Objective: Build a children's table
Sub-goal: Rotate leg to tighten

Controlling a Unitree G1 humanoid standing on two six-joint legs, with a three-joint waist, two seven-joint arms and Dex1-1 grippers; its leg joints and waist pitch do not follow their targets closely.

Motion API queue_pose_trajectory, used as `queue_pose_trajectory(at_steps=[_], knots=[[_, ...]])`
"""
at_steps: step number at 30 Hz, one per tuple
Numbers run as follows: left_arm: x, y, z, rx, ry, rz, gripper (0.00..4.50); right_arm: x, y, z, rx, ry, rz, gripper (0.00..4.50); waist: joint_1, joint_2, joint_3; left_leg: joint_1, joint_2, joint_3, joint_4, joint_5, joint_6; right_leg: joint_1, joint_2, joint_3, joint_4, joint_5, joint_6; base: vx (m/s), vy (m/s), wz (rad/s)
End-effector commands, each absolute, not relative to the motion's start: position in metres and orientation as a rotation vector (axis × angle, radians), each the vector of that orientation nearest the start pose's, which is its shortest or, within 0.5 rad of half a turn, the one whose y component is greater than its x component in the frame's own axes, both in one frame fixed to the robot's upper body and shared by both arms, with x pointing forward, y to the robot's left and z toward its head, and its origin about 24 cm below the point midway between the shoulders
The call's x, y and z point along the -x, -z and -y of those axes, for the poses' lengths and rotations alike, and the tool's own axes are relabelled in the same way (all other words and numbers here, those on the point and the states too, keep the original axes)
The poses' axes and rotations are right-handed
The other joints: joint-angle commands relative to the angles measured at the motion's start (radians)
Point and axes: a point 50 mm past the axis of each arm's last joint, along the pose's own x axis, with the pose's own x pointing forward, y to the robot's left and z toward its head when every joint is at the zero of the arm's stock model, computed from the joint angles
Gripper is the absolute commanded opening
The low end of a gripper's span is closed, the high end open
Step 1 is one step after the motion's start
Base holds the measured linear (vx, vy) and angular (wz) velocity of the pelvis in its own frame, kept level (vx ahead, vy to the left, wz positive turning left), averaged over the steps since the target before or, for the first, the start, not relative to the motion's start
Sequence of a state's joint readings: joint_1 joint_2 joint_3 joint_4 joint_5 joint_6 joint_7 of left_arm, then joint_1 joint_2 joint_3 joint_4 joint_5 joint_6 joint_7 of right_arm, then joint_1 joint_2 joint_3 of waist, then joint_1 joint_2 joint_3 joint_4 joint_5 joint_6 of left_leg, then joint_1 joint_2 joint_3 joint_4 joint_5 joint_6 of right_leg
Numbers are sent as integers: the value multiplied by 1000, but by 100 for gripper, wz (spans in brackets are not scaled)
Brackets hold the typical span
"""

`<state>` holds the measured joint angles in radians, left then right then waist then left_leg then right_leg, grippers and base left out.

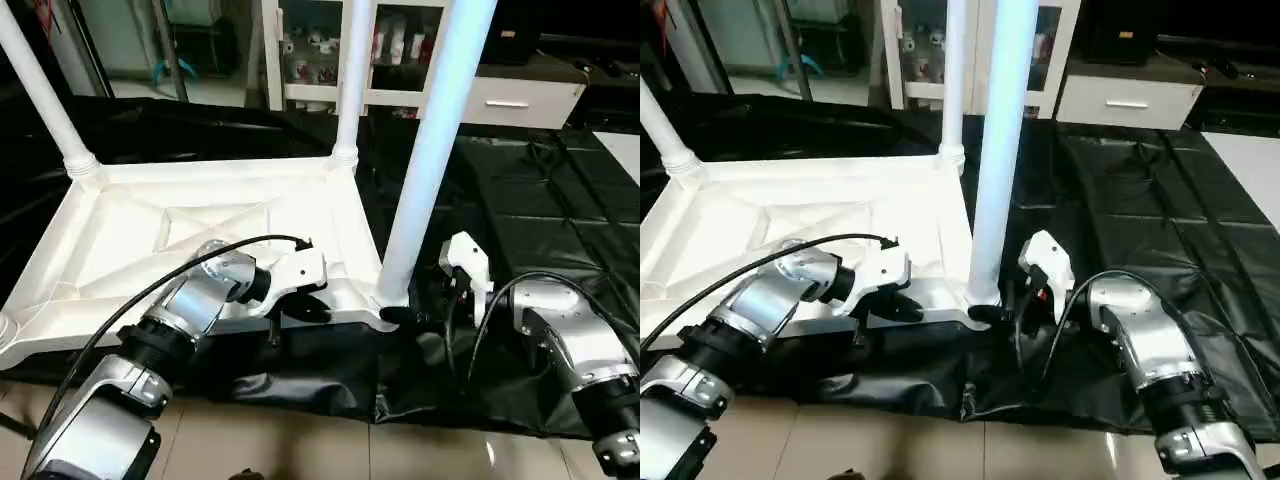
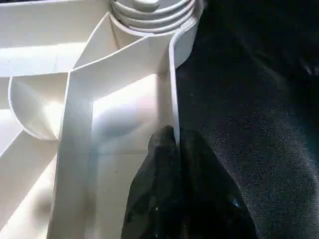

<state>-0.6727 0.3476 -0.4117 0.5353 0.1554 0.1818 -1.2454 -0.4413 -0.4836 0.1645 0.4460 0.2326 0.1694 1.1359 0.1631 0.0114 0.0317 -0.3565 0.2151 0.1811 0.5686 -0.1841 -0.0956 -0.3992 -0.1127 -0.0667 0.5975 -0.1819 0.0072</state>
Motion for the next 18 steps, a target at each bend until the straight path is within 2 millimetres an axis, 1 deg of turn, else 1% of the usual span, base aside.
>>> queue_pose_trajectory(at_steps=[1, 3, 4, 5, 6, 7, 10, 11, 12, 13, 14, 15, 17, 18], knots=[[-305, -40, -101, -660, 1509, -663, 0, -307, -60, 179, 173, -1154, -346, 393, -5, -14, -57, 5, 11, 6, -57, -167, 60, 49, -27, 27, -49, -50, -262, 0, 0, 0], [-305, -40, -101, -662, 1508, -661, 0, -310, -60, 178, 181, -1151, -347, 382, -3, -12, -59, 5, 11, 6, -56, -157, 60, 50, -27, 27, -46, -54, -261, 0, 0, 0], [-306, -40, -100, -662, 1507, -659, 0, -312, -59, 176, 200, -1153, -350, 373, -3, -16, -59, 5, 10, 6, -55, -145, 63, 50, -26, 27, -45, -43, -260, 0, 0, 0], [-306, -40, -100, -662, 1506, -658, 0, -313, -59, 175, 210, -1157, -352, 360, -3, -14, -60, 5, 10, 6, -54, -140, 64, 50, -26, 27, -43, -39, -261, 0, 0, 0], [-306, -41, -100, -661, 1506, -657, 0, -314, -59, 175, 215, -1158, -353, 348, -3, -16, -58, 4, 10, 7, -54, -138, 67, 49, -26, 27, -45, -41, -257, 0, 0, 0], [-307, -41, -99, -661, 1505, -656, 0, -314, -60, 175, 217, -1160, -353, 342, -3, -14, -59, 5, 10, 7, -54, -138, 68, 49, -26, 27, -44, -44, -257, 0, 0, 0], [-308, -42, -99, -662, 1498, -651, 0, -317, -59, 173, 238, -1171, -362, 316, -5, -11, -57, 5, 10, 7, -56, -165, 63, 47, -27, 27, -48, -79, -254, 0, 0, 0], [-309, -43, -98, -663, 1495, -648, 0, -318, -58, 172, 268, -1195, -374, 306, -7, -14, -56, 4, 10, 6, -57, -180, 55, 47, -27, 27, -50, -100, -250, 0, 0, 0], [-309, -43, -98, -663, 1495, -647, 0, -318, -57, 172, 274, -1204, -377, 301, -8, -13, -55, 5, 10, 6, -59, -199, 49, 47, -27, 27, -53, -126, -244, 0, 0, 0], [-310, -43, -98, -663, 1495, -647, 0, -318, -57, 171, 277, -1215, -382, 295, -8, -13, -54, 6, 10, 6, -59, -205, 48, 46, -27, 28, -53, -132, -242, 0, 0, 0], [-310, -43, -98, -664, 1494, -647, 0, -317, -57, 171, 276, -1222, -384, 286, -8, -12, -55, 7, 11, 5, -60, -207, 47, 46, -27, 29, -54, -133, -239, 0, 0, 0], [-310, -43, -98, -667, 1491, -648, 0, -316, -56, 171, 279, -1233, -391, 264, -8, -13, -56, 7, 11, 5, -59, -199, 47, 47, -26, 29, -52, -118, -239, 0, 0, 0], [-310, -42, -98, -668, 1488, -649, 0, -315, -54, 173, 290, -1250, -406, 260, -8, -14, -58, 5, 10, 5, -57, -184, 51, 48, -25, 28, -48, -87, -244, 0, 0, 0], [-310, -42, -98, -668, 1488, -649, 0, -315, -54, 173, 292, -1253, -409, 255, -8, -12, -59, 6, 11, 5, -57, -180, 53, 48, -25, 28, -47, -77, -247, 0, 0, 0]])
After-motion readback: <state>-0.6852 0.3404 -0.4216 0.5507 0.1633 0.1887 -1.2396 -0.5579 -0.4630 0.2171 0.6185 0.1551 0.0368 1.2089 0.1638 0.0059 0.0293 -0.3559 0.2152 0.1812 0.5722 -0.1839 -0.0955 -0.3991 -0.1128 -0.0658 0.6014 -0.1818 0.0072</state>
